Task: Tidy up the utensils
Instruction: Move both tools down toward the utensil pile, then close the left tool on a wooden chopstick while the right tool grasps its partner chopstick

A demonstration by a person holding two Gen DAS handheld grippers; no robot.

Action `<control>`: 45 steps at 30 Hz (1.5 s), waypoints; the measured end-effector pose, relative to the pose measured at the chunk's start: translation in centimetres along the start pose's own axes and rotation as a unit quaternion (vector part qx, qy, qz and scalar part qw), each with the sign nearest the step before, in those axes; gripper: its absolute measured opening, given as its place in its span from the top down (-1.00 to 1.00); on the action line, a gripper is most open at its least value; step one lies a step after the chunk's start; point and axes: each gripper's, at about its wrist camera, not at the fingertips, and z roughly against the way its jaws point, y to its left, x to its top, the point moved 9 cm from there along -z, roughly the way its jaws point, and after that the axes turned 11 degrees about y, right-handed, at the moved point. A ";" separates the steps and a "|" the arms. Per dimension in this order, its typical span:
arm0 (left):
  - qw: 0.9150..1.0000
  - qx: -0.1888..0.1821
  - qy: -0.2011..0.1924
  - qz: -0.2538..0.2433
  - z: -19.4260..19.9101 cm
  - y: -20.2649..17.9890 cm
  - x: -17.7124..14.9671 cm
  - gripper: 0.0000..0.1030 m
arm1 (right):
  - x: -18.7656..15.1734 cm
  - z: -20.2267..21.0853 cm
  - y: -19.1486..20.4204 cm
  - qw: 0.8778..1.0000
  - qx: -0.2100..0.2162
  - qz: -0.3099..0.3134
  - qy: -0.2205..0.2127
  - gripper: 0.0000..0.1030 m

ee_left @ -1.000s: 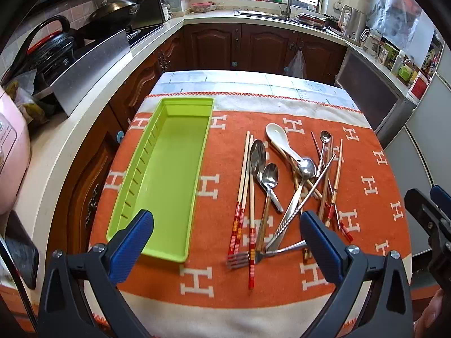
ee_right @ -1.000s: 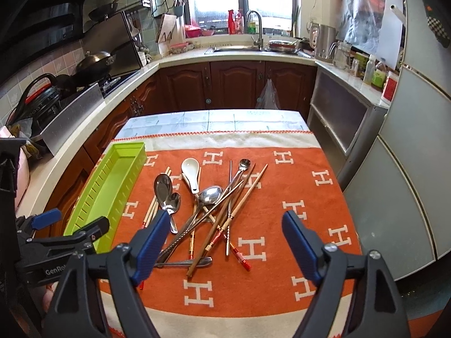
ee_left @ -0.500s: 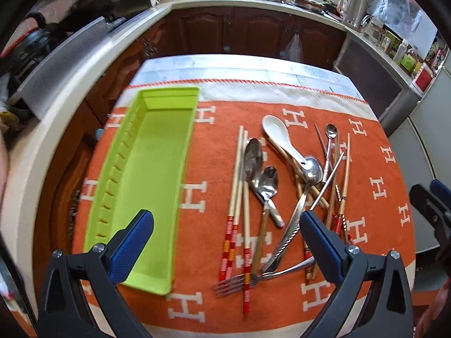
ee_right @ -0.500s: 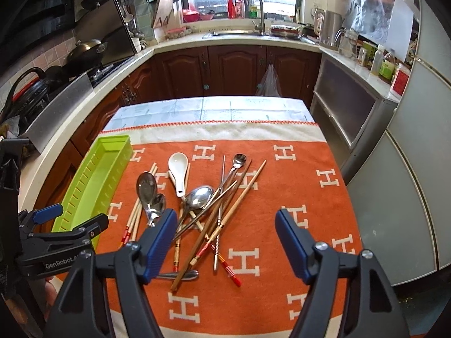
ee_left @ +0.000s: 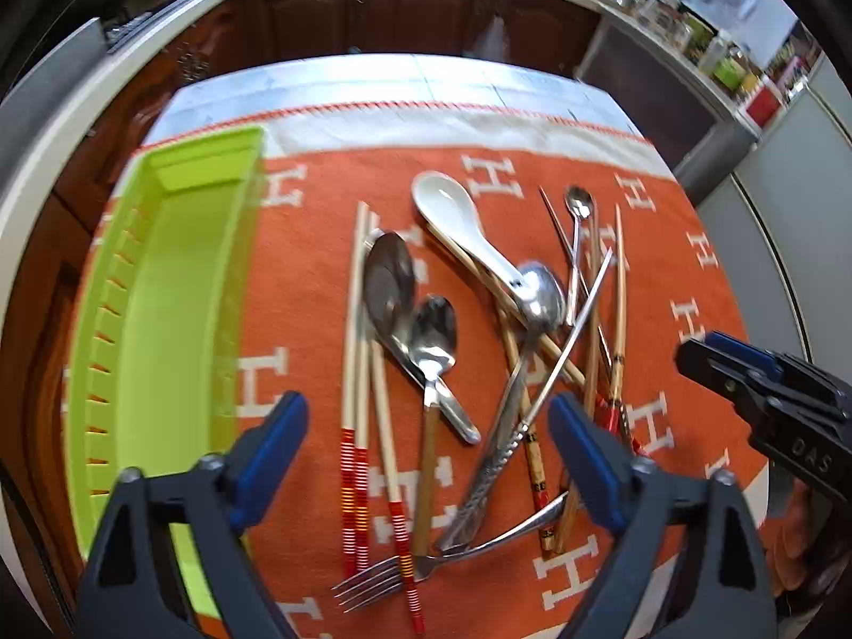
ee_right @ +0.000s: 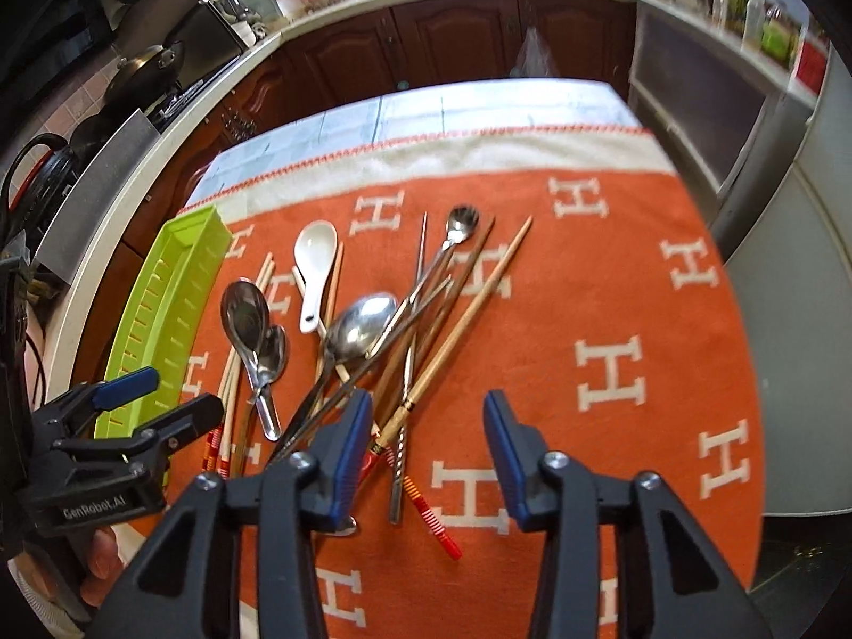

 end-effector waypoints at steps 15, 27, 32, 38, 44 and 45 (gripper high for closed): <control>0.998 -0.016 0.031 -0.055 -3.1 -4.6 0.6 0.36 | 1.8 -5.4 -1.5 0.992 0.091 -0.073 0.055 0.57; 0.996 -0.027 0.039 -0.080 -2.7 -6.6 1.8 0.63 | 1.5 -6.3 -1.8 0.985 0.124 -0.097 0.066 0.88; 0.994 -0.035 0.057 -0.089 -3.5 -7.8 1.2 0.70 | 0.0 -5.7 -2.1 0.980 0.153 -0.109 0.068 0.88; 0.992 -0.060 0.073 -0.087 -4.4 -9.2 1.0 0.76 | -1.1 -4.9 -2.7 0.976 0.169 -0.119 0.061 0.88; 0.987 -0.093 0.103 -0.077 -5.4 -10.4 0.9 0.81 | -1.7 -4.2 -3.6 0.975 0.178 -0.125 0.051 0.88; 0.987 -0.097 0.109 -0.074 -5.6 -10.4 0.9 0.82 | -1.7 -4.2 -3.7 0.974 0.179 -0.127 0.051 0.88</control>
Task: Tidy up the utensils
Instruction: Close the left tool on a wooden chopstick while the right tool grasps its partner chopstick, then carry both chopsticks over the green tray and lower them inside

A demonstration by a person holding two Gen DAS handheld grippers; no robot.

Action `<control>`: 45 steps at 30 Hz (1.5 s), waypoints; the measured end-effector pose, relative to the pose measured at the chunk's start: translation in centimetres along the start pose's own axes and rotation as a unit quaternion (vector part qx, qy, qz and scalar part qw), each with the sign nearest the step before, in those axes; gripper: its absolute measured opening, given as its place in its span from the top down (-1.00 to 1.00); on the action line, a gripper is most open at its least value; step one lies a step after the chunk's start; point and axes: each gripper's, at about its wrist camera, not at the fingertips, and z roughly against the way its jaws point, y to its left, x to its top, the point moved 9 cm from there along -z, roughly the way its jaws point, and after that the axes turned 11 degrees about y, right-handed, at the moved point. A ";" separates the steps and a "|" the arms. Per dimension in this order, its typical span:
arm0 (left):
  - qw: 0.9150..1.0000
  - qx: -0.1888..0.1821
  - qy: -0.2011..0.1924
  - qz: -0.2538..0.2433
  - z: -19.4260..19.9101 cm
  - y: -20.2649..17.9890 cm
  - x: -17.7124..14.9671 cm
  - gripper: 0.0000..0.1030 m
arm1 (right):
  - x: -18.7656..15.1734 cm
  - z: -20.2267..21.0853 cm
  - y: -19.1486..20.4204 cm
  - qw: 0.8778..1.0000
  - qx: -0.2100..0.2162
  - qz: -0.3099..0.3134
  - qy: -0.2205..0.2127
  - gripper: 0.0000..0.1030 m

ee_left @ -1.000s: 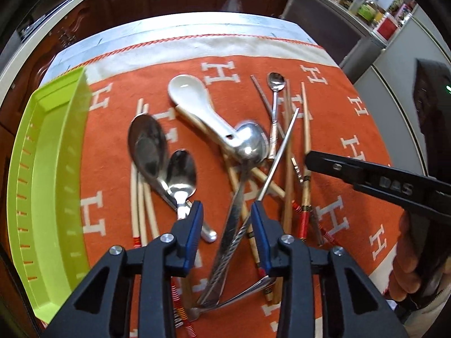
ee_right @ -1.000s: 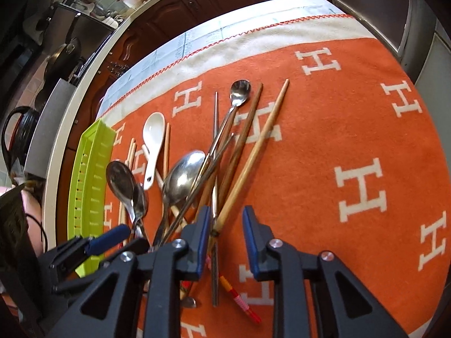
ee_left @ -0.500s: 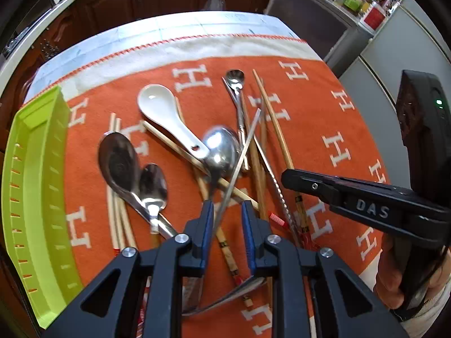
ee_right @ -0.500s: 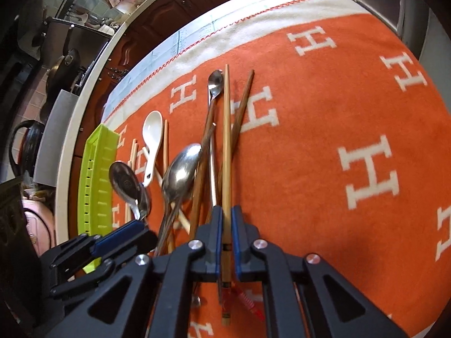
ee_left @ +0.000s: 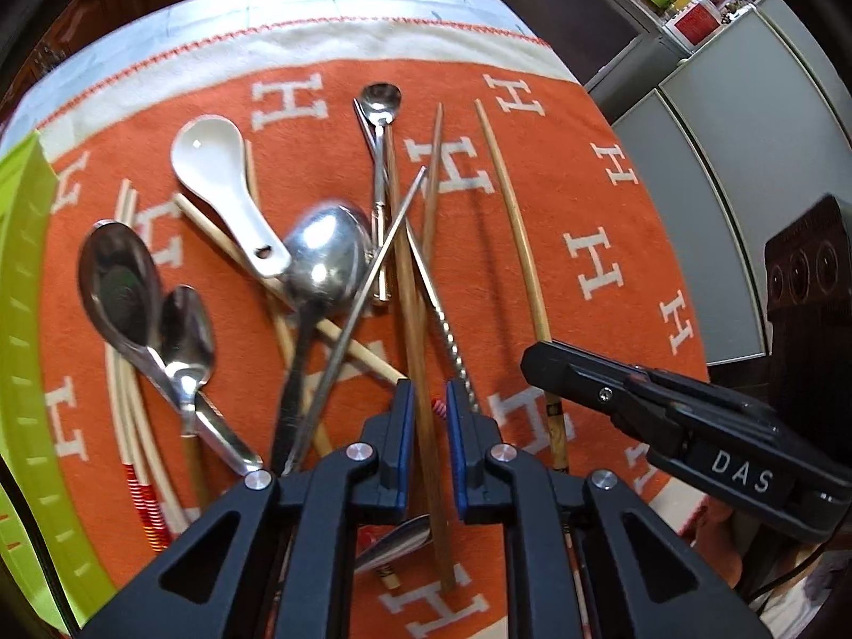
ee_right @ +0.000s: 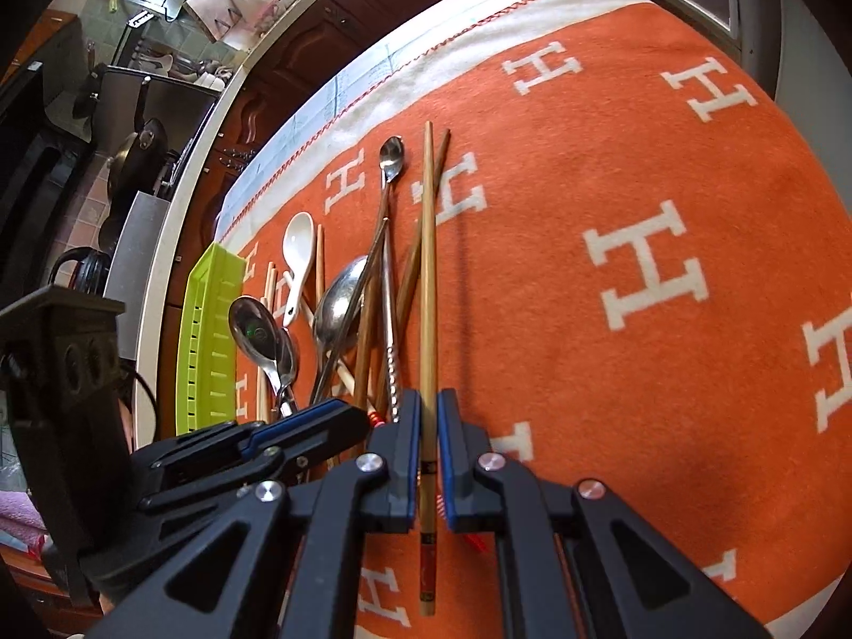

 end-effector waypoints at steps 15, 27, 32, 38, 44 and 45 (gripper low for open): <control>0.999 0.046 0.011 0.020 -0.6 0.5 0.3 0.64 | -0.3 0.2 -0.3 1.000 0.013 0.006 0.000 0.88; 0.999 0.044 0.000 0.016 0.1 0.4 0.3 0.92 | -0.5 0.4 -0.9 1.000 0.015 0.001 -0.005 0.88; 0.999 0.032 -0.014 0.013 1.3 0.7 -0.6 0.93 | -0.7 0.9 -0.7 1.000 0.018 0.004 -0.008 0.88; 0.999 0.012 -0.036 -0.002 3.6 0.3 -2.2 0.93 | -1.8 1.6 0.4 1.000 0.017 0.019 -0.009 0.88; 0.997 0.007 -0.081 -0.006 7.9 0.6 -4.4 0.93 | -3.3 2.4 3.1 0.999 0.018 0.046 -0.008 0.88; 0.996 0.005 -0.090 -0.003 8.8 1.0 -4.9 0.93 | -3.6 2.5 4.0 0.998 0.018 0.054 -0.005 0.88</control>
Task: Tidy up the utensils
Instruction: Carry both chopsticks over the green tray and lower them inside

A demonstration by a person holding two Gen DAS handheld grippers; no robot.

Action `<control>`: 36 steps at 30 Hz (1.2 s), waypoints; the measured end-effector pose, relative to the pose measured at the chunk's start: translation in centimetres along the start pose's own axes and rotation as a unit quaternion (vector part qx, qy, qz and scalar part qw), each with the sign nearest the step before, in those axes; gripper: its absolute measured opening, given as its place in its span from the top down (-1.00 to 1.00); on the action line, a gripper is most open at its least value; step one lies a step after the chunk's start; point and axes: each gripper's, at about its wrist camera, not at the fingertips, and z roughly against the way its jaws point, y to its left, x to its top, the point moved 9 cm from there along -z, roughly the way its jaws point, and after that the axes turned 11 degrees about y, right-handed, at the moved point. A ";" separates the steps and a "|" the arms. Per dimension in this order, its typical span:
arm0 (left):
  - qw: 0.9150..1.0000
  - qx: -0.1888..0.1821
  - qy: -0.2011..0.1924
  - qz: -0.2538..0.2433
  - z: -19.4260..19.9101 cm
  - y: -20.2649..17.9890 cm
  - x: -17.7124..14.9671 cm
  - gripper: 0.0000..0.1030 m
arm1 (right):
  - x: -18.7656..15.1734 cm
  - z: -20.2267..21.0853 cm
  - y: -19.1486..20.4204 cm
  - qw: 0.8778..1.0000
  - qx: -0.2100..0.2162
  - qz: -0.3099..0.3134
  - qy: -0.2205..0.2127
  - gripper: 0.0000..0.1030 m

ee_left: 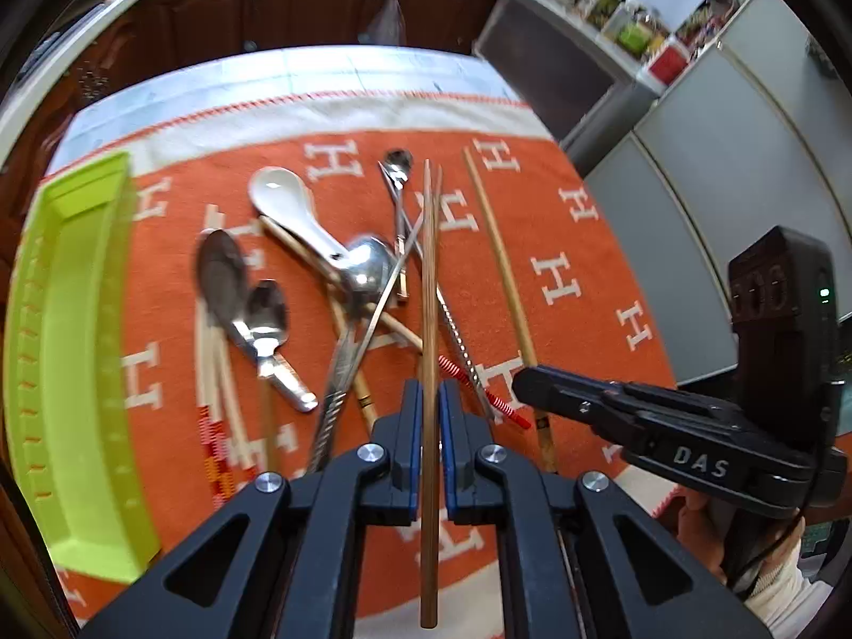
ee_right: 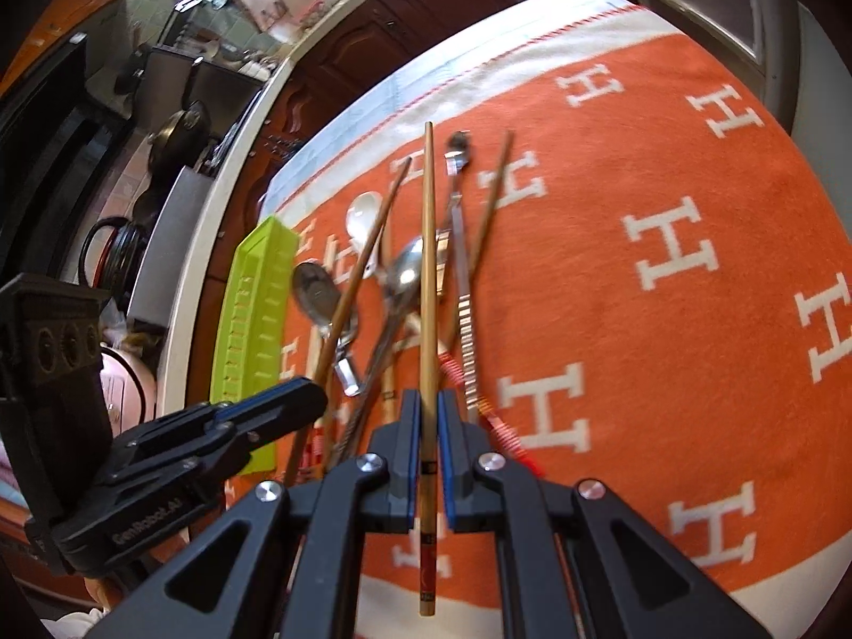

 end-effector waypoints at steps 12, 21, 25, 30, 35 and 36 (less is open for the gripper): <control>0.988 0.093 -0.075 0.100 8.8 12.5 -3.5 0.93 | -1.4 -5.2 13.2 0.992 -0.022 0.110 0.058 0.88; 0.978 0.109 -0.079 0.158 7.4 21.2 -2.7 0.93 | 1.3 -11.6 19.5 0.992 0.002 0.098 0.081 0.88; 0.976 0.107 -0.072 0.173 5.8 23.4 -2.1 0.92 | 2.5 -13.5 21.0 0.993 0.004 0.096 0.075 0.88; 0.975 0.110 -0.058 0.184 4.1 24.8 -2.5 0.92 | 2.5 -16.7 21.4 0.992 -0.005 0.086 0.097 0.86; 0.975 0.095 -0.041 0.195 2.6 25.7 -3.3 0.92 | 2.4 -18.3 21.1 0.992 -0.020 0.070 0.108 0.86; 0.975 0.097 -0.038 0.197 2.3 25.8 -3.5 0.92 | 2.2 -18.6 20.9 0.991 -0.020 0.066 0.110 0.86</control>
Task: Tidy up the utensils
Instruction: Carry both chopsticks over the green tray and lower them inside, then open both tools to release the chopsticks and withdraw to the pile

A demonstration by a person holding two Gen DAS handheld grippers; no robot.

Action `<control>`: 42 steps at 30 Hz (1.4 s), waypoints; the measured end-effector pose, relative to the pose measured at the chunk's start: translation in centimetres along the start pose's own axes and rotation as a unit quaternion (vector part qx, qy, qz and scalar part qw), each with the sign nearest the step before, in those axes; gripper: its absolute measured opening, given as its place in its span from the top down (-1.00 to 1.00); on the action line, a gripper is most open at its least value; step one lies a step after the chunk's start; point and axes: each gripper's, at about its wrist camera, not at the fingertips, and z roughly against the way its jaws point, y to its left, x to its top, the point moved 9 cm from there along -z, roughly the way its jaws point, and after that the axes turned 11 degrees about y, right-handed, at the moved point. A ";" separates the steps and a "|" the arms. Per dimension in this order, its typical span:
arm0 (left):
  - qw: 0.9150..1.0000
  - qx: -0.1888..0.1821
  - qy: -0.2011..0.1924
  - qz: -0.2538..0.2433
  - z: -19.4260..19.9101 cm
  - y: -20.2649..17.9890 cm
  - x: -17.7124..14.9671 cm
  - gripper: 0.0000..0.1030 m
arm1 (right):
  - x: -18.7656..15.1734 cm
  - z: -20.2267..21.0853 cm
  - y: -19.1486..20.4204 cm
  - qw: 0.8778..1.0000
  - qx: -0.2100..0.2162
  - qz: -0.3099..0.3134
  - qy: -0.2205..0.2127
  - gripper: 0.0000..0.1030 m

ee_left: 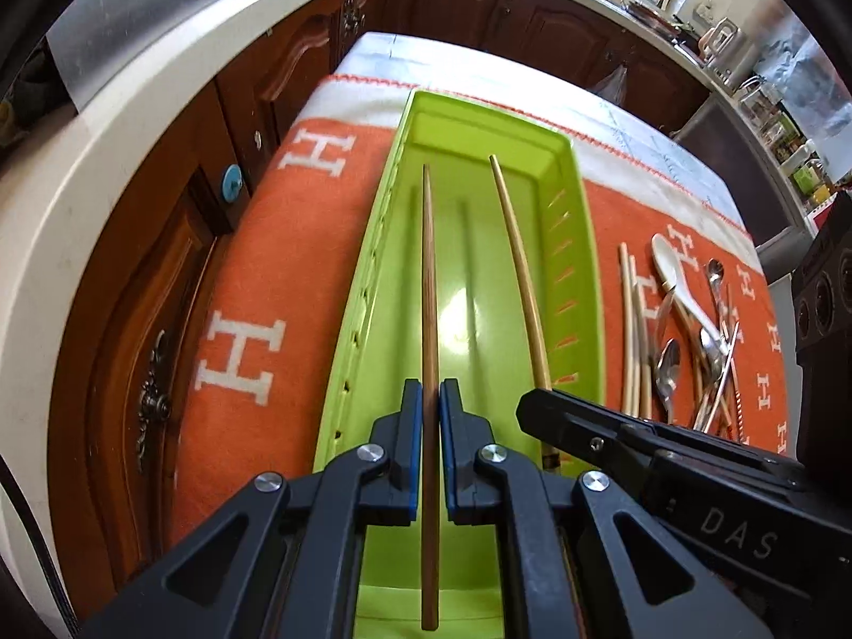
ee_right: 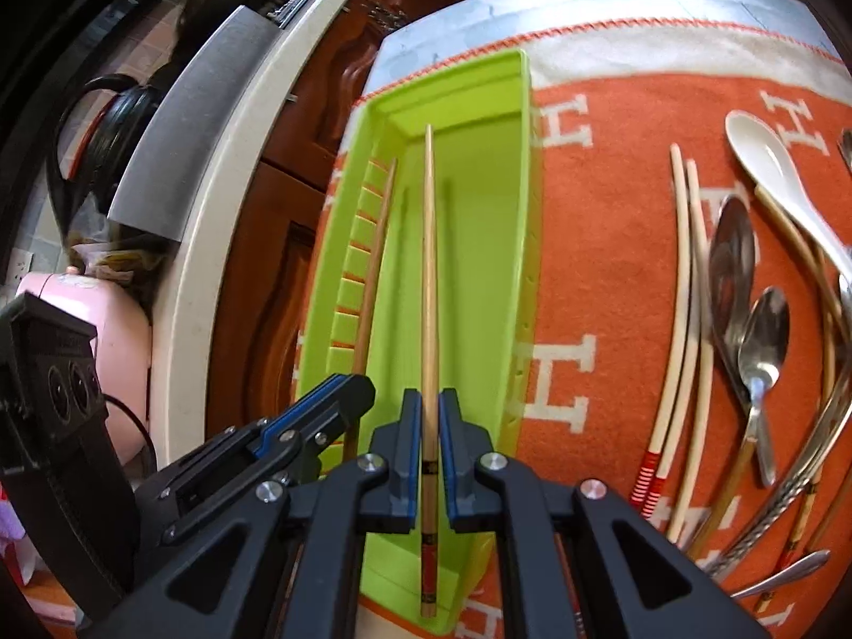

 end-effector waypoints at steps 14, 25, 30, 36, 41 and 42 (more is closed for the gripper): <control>0.999 -0.017 0.030 -0.001 -0.7 -1.6 -2.3 0.91 | -1.4 0.3 -1.6 0.997 -0.078 0.004 0.010 0.90; 1.000 -0.006 0.011 0.013 2.0 -1.0 -3.0 0.50 | -2.4 1.9 -1.3 0.998 -0.051 0.015 0.013 0.83; 0.999 0.010 -0.031 0.009 4.5 -1.3 -2.9 0.02 | -3.0 3.8 -1.2 0.999 -0.042 0.032 0.006 0.83; 0.996 -0.006 -0.083 -0.019 7.3 -3.4 -3.0 -0.05 | -4.1 7.2 -2.5 0.997 -0.059 0.054 -0.011 0.83; 0.996 -0.026 -0.077 -0.032 8.1 -5.7 -3.7 -0.05 | -5.1 10.6 -4.5 0.994 -0.074 0.058 -0.057 0.83; 0.996 -0.029 -0.073 -0.036 8.1 -6.2 -3.9 -0.07 | -5.2 11.2 -4.8 0.993 -0.077 0.058 -0.068 0.83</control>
